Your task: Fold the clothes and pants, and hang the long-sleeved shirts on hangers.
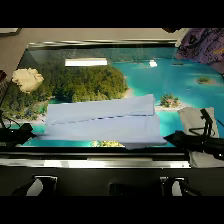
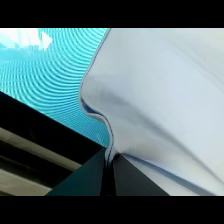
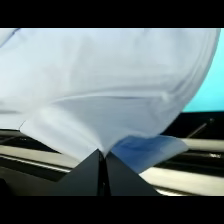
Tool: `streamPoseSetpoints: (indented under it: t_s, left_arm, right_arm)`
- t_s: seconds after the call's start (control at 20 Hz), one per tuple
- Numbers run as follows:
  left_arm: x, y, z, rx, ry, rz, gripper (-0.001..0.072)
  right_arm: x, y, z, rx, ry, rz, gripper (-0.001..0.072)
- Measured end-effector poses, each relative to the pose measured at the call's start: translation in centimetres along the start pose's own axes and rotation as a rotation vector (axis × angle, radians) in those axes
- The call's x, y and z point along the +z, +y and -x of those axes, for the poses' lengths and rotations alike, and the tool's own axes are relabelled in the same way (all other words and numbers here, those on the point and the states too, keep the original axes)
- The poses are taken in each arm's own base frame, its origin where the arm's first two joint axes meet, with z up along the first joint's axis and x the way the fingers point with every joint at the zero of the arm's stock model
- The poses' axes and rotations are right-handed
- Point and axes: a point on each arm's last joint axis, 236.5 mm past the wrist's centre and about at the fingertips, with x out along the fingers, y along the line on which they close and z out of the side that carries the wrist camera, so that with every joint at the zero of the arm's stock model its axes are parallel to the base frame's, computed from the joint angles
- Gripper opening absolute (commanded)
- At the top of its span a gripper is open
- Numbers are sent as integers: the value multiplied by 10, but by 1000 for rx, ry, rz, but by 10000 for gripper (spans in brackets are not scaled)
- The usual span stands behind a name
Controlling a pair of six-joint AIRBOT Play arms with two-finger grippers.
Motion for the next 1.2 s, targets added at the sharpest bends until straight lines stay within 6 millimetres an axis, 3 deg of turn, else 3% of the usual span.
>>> streamPoseSetpoints:
  t_s: [0.2,0.4,0.6,0.95,1.2]
  left_arm:
    - [27,-20,-7,-14,-53,-50,15]
    - [56,-43,-22,-25,-80,-95,15]
    - [86,-61,-37,-30,-82,-119,15]
    - [123,-82,-68,-27,-57,-141,15]
    - [126,-80,-98,-10,-5,-137,16]
  right_arm:
    - [58,10,-21,21,12,102,28]
    - [115,13,-62,-39,34,172,28]
    - [160,10,-104,-90,57,202,28]
    - [208,0,-137,-135,31,214,29]
    - [219,-11,-158,-153,21,198,29]
